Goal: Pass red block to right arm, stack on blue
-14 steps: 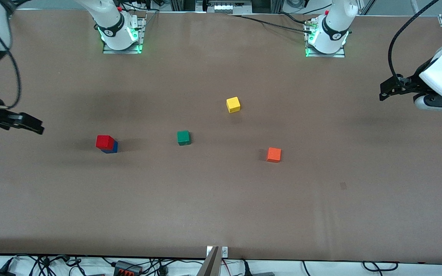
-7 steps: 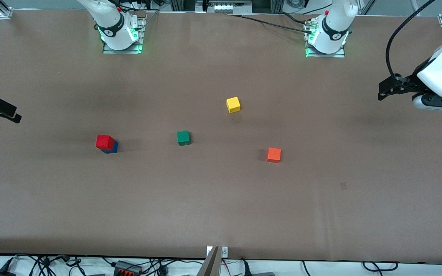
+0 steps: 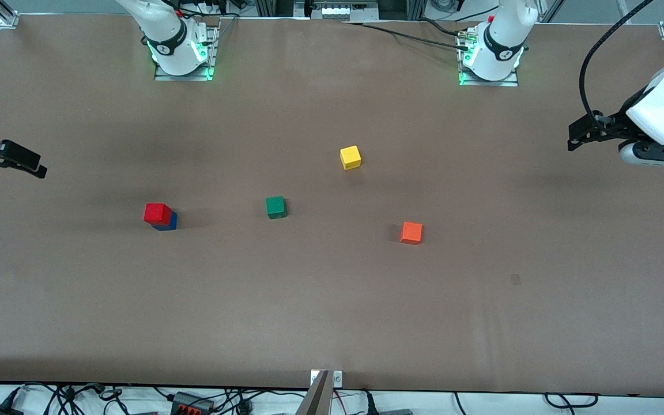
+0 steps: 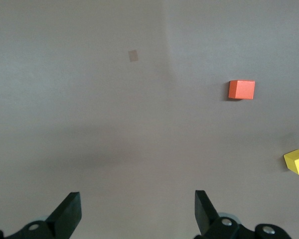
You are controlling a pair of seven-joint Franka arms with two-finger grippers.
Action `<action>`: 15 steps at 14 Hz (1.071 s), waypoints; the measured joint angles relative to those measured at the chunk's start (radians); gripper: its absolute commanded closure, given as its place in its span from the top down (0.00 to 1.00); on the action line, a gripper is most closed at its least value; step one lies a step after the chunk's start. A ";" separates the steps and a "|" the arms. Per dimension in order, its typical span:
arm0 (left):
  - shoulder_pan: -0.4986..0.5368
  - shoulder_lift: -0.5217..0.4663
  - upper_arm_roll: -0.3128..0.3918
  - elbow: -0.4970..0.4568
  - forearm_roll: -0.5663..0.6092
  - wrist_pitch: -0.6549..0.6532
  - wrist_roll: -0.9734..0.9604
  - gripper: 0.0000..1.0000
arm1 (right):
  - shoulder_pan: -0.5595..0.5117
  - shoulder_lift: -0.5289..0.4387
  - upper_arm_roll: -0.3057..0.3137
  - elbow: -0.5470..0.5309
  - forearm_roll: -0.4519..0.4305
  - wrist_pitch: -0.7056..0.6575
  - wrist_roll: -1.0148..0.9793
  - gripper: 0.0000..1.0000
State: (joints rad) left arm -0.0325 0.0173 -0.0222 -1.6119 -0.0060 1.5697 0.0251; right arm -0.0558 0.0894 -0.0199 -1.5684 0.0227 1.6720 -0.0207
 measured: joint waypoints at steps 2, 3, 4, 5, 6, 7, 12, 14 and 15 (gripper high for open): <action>0.000 0.000 0.000 0.000 0.000 0.000 0.000 1.00 | 0.000 -0.042 0.000 -0.045 0.000 0.004 0.000 1.00; 0.000 0.000 0.000 0.000 0.000 0.000 0.000 1.00 | 0.000 -0.053 0.001 -0.053 0.000 0.005 0.000 1.00; 0.000 0.000 0.000 0.000 0.000 0.000 0.000 1.00 | -0.001 -0.058 0.001 -0.057 0.000 0.006 0.000 1.00; 0.000 0.000 0.000 0.000 0.000 0.000 0.000 1.00 | -0.003 -0.058 0.001 -0.057 0.000 0.008 0.000 1.00; 0.000 0.000 0.000 0.000 0.000 0.000 0.000 1.00 | -0.005 -0.058 0.001 -0.057 0.000 0.011 -0.001 1.00; 0.000 0.000 0.000 0.000 0.000 0.000 0.000 1.00 | -0.006 -0.058 0.001 -0.057 0.000 0.014 -0.001 1.00; 0.000 0.000 0.000 0.000 0.000 0.000 0.000 1.00 | -0.006 -0.058 0.008 -0.057 -0.006 0.021 -0.004 1.00; 0.000 0.000 0.000 0.000 0.000 0.000 0.000 1.00 | -0.005 -0.059 0.014 -0.057 -0.006 0.021 -0.004 1.00; 0.000 0.000 0.000 0.000 0.000 0.000 0.000 1.00 | -0.005 -0.058 0.016 -0.057 -0.006 0.021 -0.004 1.00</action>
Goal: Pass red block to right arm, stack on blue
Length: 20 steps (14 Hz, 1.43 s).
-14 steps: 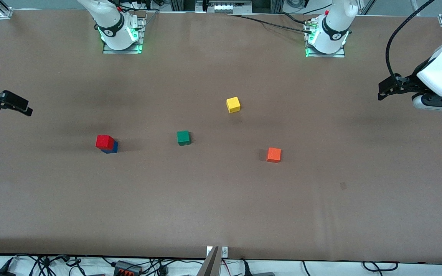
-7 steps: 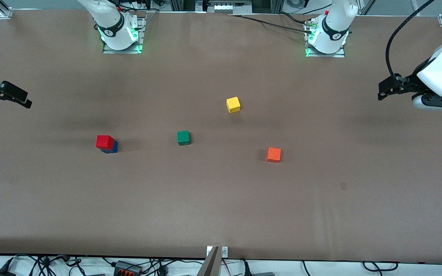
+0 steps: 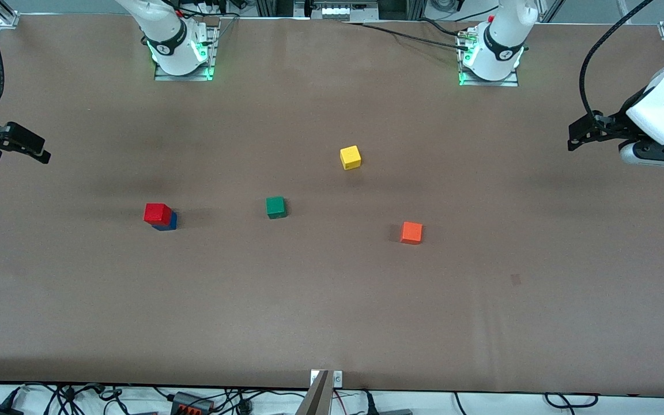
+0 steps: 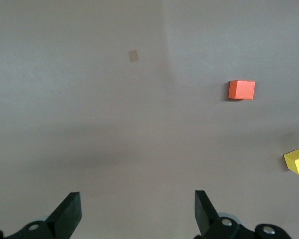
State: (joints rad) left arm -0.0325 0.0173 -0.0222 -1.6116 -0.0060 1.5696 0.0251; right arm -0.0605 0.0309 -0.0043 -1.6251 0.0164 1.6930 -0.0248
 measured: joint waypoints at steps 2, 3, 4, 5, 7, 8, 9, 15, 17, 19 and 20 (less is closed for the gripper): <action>0.000 0.000 0.000 0.000 0.000 0.000 0.000 1.00 | 0.012 0.000 -0.003 0.000 0.000 0.000 -0.003 1.00; 0.000 0.000 0.000 0.000 0.000 0.000 0.000 1.00 | 0.027 0.000 -0.010 0.000 0.000 0.000 -0.003 1.00; 0.000 0.000 0.000 0.002 0.000 0.000 0.000 1.00 | 0.039 0.001 -0.016 0.000 0.000 0.000 -0.003 1.00; 0.000 0.000 0.000 0.003 0.000 0.000 0.000 1.00 | 0.043 0.002 -0.019 0.000 -0.001 0.000 -0.003 1.00; 0.000 0.000 0.000 0.007 0.000 0.000 0.000 1.00 | 0.046 0.002 -0.024 0.000 -0.002 -0.001 -0.003 1.00; 0.000 0.000 0.000 0.007 0.000 0.000 0.000 1.00 | 0.046 0.002 -0.026 0.000 -0.003 -0.006 -0.003 1.00; 0.000 0.000 0.000 0.007 0.000 0.000 0.000 1.00 | 0.046 0.002 -0.029 0.000 -0.006 -0.017 -0.003 1.00; 0.000 0.000 0.000 0.007 0.000 0.000 0.000 1.00 | 0.050 0.002 -0.036 -0.010 -0.007 -0.030 -0.003 1.00; 0.000 0.000 0.000 0.007 0.000 0.000 0.000 1.00 | 0.054 0.002 -0.036 -0.012 -0.012 -0.032 -0.003 1.00; 0.000 0.000 0.000 0.007 0.000 0.000 0.000 1.00 | 0.054 0.000 -0.037 -0.012 -0.014 -0.037 -0.015 1.00; 0.000 0.000 0.000 0.007 0.000 0.000 0.000 1.00 | 0.054 -0.001 -0.038 -0.012 -0.015 -0.039 -0.021 1.00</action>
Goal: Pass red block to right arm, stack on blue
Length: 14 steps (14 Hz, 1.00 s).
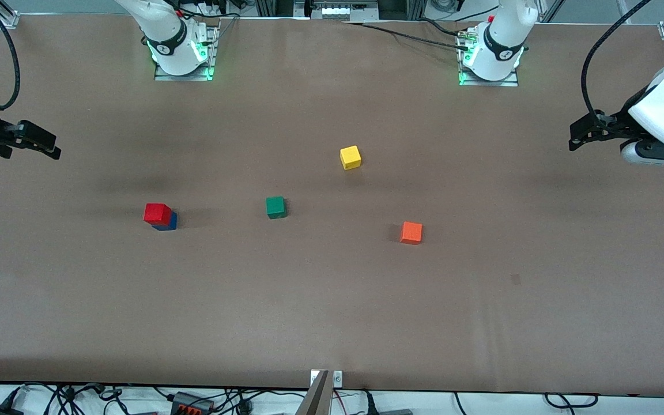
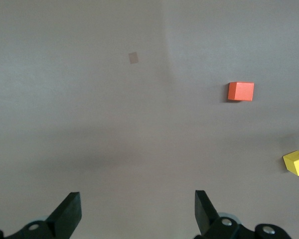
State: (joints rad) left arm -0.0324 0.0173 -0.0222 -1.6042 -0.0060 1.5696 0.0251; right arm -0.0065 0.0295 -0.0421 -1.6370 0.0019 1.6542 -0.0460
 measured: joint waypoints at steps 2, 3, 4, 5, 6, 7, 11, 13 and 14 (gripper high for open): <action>0.000 0.000 0.000 0.000 0.000 0.000 0.000 1.00 | 0.000 -0.002 -0.001 0.000 0.000 0.000 -0.001 1.00; 0.000 0.000 0.000 0.000 0.000 0.000 0.000 1.00 | 0.001 -0.003 -0.001 0.000 0.000 0.000 -0.001 1.00; 0.000 0.000 0.000 0.000 0.000 0.000 0.000 1.00 | 0.002 -0.003 -0.001 0.000 0.000 0.000 -0.001 1.00; 0.000 0.000 0.000 0.000 0.000 0.000 0.000 1.00 | 0.002 -0.004 -0.001 0.000 0.000 0.000 -0.001 1.00; 0.000 0.000 0.000 0.000 0.000 0.000 0.000 1.00 | 0.002 -0.005 -0.001 0.000 0.000 0.000 -0.001 1.00; 0.000 0.000 0.000 0.000 0.000 0.000 0.000 1.00 | 0.002 -0.008 -0.001 0.000 0.000 0.000 -0.001 1.00; 0.000 0.000 0.000 0.000 0.000 0.000 0.000 1.00 | 0.004 -0.017 -0.001 0.000 0.000 0.000 -0.001 1.00; 0.000 0.000 0.000 0.000 0.000 0.000 0.000 1.00 | 0.006 -0.017 -0.001 0.000 0.000 0.000 -0.001 1.00; 0.000 0.000 0.000 0.000 0.000 0.000 0.000 1.00 | 0.006 -0.017 -0.001 0.000 0.000 0.000 -0.001 1.00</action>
